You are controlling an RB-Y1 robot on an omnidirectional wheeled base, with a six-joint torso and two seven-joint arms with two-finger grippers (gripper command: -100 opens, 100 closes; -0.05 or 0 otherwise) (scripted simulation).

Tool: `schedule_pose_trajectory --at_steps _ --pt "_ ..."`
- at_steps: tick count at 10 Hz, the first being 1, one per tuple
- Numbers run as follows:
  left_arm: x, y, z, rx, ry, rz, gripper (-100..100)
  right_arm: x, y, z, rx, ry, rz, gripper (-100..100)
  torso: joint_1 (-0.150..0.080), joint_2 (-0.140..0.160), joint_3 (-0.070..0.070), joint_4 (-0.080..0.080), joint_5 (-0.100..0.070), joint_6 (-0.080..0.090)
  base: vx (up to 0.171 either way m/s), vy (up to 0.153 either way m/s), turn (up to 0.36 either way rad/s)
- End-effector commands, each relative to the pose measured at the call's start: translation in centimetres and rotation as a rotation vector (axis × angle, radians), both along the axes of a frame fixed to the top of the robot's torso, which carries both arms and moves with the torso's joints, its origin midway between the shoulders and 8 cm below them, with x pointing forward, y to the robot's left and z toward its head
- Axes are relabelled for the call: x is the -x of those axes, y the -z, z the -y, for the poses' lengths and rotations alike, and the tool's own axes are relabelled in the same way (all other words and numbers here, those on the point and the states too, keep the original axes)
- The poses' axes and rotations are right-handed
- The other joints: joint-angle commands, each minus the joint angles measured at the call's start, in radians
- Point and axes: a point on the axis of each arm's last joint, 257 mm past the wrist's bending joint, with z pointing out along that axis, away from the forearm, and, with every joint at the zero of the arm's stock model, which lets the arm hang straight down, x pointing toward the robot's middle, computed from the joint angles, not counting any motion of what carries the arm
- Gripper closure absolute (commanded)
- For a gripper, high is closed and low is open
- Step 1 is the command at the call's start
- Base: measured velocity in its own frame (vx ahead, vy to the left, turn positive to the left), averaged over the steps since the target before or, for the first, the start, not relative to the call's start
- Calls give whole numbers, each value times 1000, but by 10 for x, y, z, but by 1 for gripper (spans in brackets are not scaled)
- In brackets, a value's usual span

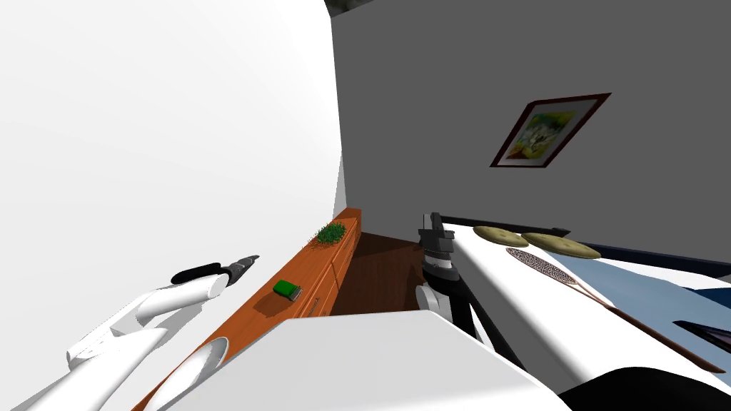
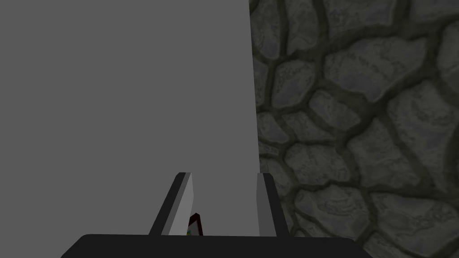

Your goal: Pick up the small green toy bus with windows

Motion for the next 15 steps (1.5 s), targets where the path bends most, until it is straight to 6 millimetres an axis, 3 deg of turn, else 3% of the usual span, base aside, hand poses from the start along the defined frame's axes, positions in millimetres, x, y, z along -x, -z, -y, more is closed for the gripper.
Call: schedule_pose_trajectory --at_steps 1,4,5,7,8,12,13,15 --pt "9 12 -3 21 -12 -47 -100 0 0 0 0 0 0 0 0 0 0 0 0 0 21 25 -54" --pt "36 45 -5 82 -38 -156 -100 0 0 0 0 0 0 0 0 -1 0 0 0 0 27 28 -92" --pt "38 47 -4 87 -40 -167 -100 0 0 0 0 0 0 0 0 -1 -1 0 0 0 34 25 -51" --pt "63 77 3 150 -49 -258 -100 0 0 0 0 0 0 0 0 -2 -1 0 0 0 49 34 -120" --pt "67 81 4 158 -54 -272 -100 0 0 0 0 0 0 0 1 -2 -1 -1 0 0 36 37 -55" --pt "119 144 42 304 -51 -444 -100 0 0 0 0 0 0 0 1 -3 -2 -1 0 0 54 37 -101" --pt "119 144 42 304 -51 -444 -100 0 0 0 0 0 0 0 0 -3 -2 -1 0 0 49 21 -24" --pt "143 176 71 378 -40 -516 -100 0 0 0 0 0 0 0 -1 -2 -1 -1 0 0 56 26 -70"
